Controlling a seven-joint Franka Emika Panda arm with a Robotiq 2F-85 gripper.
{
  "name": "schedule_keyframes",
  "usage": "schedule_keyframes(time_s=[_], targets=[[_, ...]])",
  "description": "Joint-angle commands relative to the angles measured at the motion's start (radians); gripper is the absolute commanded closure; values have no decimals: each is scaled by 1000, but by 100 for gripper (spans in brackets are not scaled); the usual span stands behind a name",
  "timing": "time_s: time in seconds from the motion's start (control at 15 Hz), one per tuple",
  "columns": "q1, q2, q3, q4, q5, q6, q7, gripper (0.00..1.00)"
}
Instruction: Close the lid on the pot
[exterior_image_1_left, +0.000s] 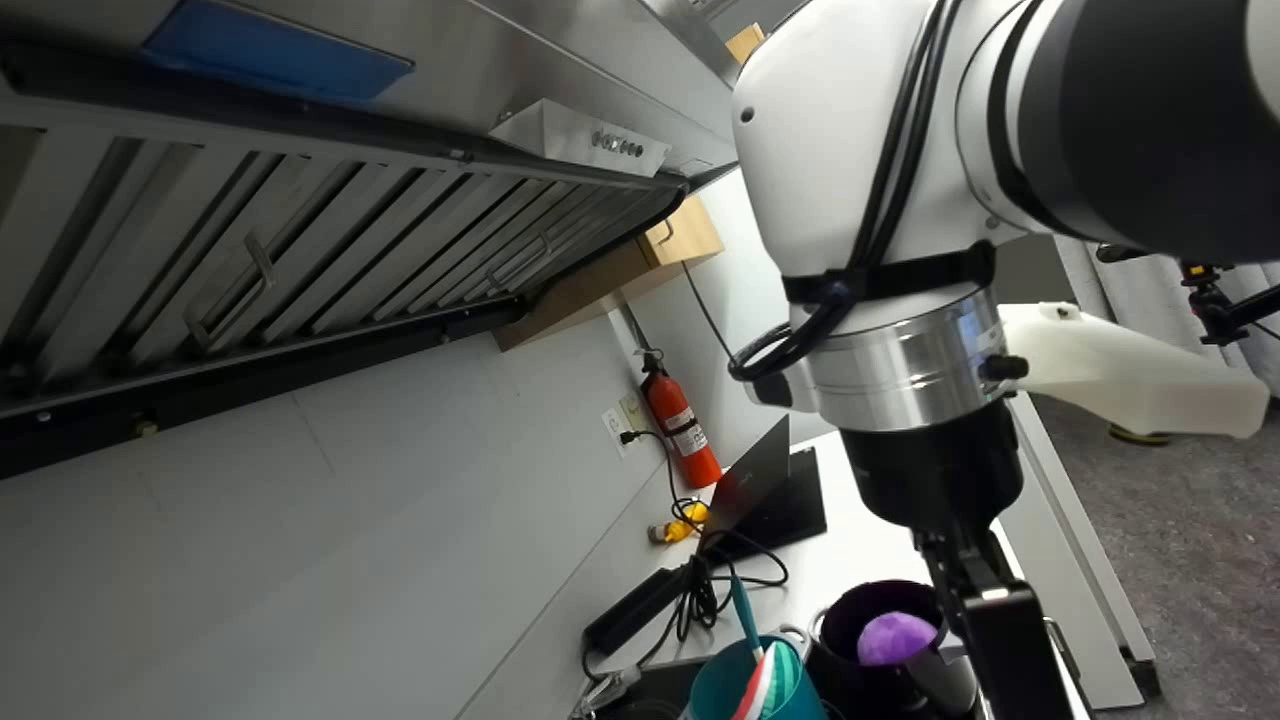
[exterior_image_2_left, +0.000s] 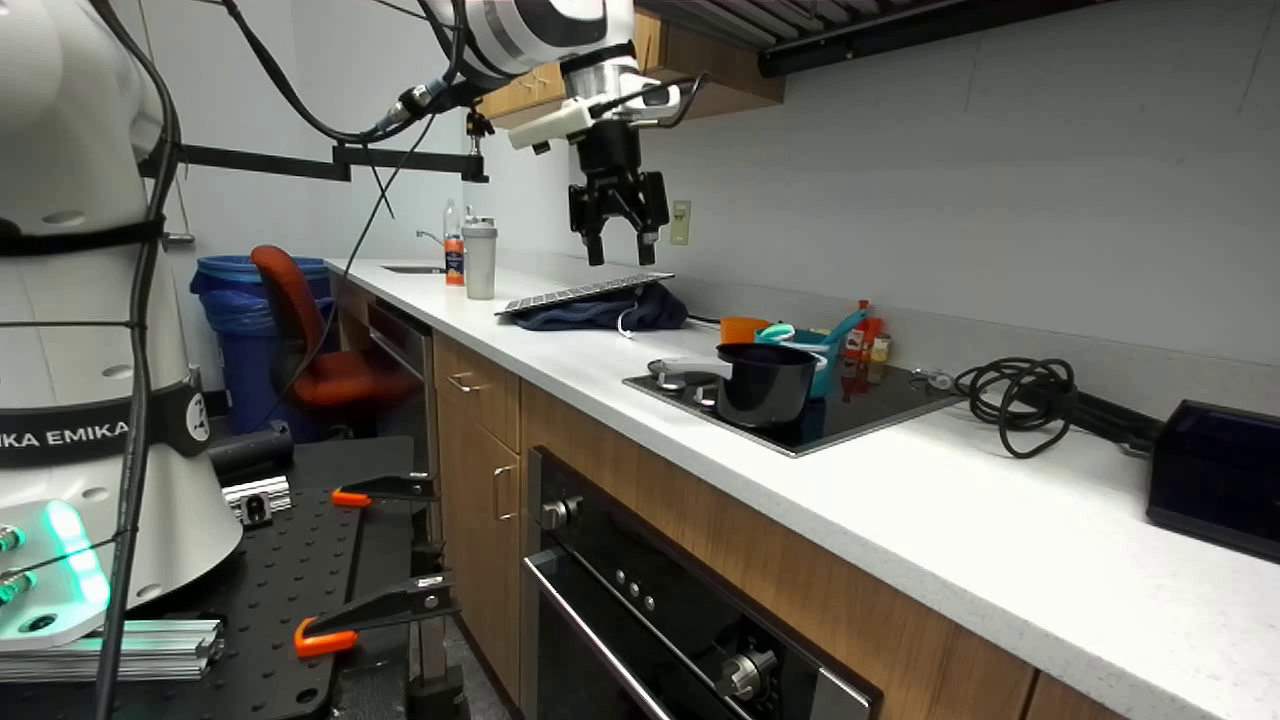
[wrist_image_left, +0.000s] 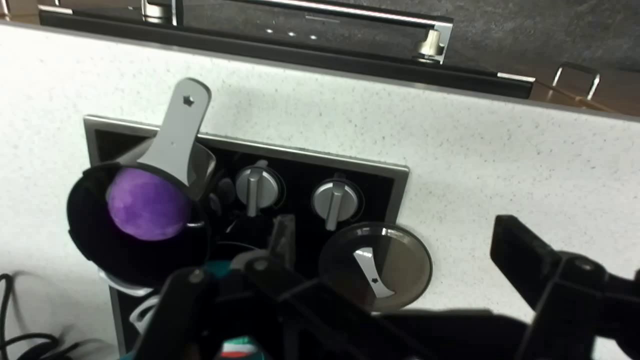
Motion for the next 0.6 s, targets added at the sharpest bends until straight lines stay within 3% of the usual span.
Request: schedule_keyframes(time_s=[0.0, 0.53], targets=[[8, 123, -13, 88, -21, 70, -62, 0], [10, 329, -12, 262, -3, 69, -290, 0]])
